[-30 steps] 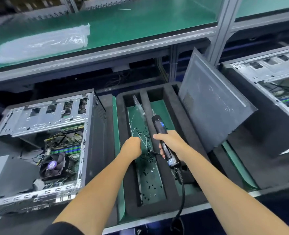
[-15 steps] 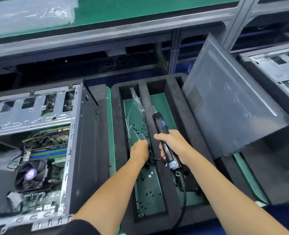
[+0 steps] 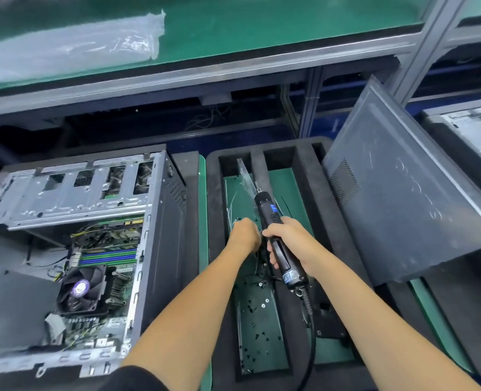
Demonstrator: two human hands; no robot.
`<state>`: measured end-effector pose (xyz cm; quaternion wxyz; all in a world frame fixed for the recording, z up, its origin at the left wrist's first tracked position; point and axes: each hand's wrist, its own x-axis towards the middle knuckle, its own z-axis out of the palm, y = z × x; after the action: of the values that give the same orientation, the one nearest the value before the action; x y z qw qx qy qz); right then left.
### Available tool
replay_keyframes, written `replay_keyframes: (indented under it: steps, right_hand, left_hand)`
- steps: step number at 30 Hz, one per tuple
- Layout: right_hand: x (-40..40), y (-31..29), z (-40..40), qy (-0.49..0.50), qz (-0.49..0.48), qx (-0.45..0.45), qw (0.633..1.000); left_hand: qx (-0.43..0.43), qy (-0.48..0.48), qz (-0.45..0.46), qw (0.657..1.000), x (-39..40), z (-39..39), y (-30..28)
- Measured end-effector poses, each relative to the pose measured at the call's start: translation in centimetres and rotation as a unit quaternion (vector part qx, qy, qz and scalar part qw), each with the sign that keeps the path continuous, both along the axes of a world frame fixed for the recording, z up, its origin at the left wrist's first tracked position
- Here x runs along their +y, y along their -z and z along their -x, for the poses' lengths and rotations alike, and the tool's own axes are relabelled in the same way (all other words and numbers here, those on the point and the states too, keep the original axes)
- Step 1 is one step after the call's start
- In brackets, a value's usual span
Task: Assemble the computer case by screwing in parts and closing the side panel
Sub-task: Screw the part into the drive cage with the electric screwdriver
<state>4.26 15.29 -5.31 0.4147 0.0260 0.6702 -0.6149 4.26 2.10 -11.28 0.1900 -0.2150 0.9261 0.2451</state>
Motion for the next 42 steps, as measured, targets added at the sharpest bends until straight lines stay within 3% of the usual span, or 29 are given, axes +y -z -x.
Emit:
replay_keyframes:
  steps: [4, 7, 9, 13, 16, 19, 22, 27, 33, 42]
  right_hand:
    - [-1.2, -3.2, 0.2, 0.001, 0.088, 0.001, 0.996]
    - [-1.9, -5.6, 0.0, 0.017, 0.148, 0.02, 0.989]
    - [-1.9, -6.5, 0.0, 0.029, 0.16, 0.039, 0.986]
    - [-0.5, -6.4, -0.1, 0.052, 0.154, 0.045, 0.986]
    - [0.3, -4.9, -0.5, 0.04, 0.114, 0.046, 0.992]
    - [0.5, -3.2, -0.5, 0.019, 0.067, 0.042, 0.997]
    - [0.3, -2.0, 0.0, 0.002, 0.047, 0.047, 0.998]
    - [0.2, -0.7, 0.7, 0.004, 0.048, 0.035, 0.998]
    - [-0.3, -0.4, 1.4, -0.01, 0.042, 0.041, 0.998]
    - [-0.7, -0.2, 1.4, -0.022, 0.039, 0.041, 0.998]
  left_hand:
    - [0.158, -0.165, -0.125, 0.966, -2.3, 1.3, -4.6]
    - [0.226, -0.207, -0.202, 0.93, -3.6, 0.6, -7.4]
    - [0.204, -0.174, -0.192, 0.944, -4.1, -0.1, -7.9]
    - [0.08, 0.006, -0.017, 0.997, -3.2, -2.2, -4.7]
    - [-0.005, 0.09, 0.07, 0.994, -1.3, -4.1, -1.5]
    - [-0.032, 0.146, 0.109, 0.983, -0.1, -4.6, 0.7]
    - [-0.049, 0.195, 0.123, 0.972, 0.2, -4.1, 2.1]
    - [-0.053, 0.196, 0.084, 0.976, 0.6, -4.2, 3.6]
    - [-0.066, 0.24, 0.109, 0.962, 1.6, -5.8, 5.1]
    - [-0.047, 0.218, 0.098, 0.97, 2.0, -6.1, 4.7]
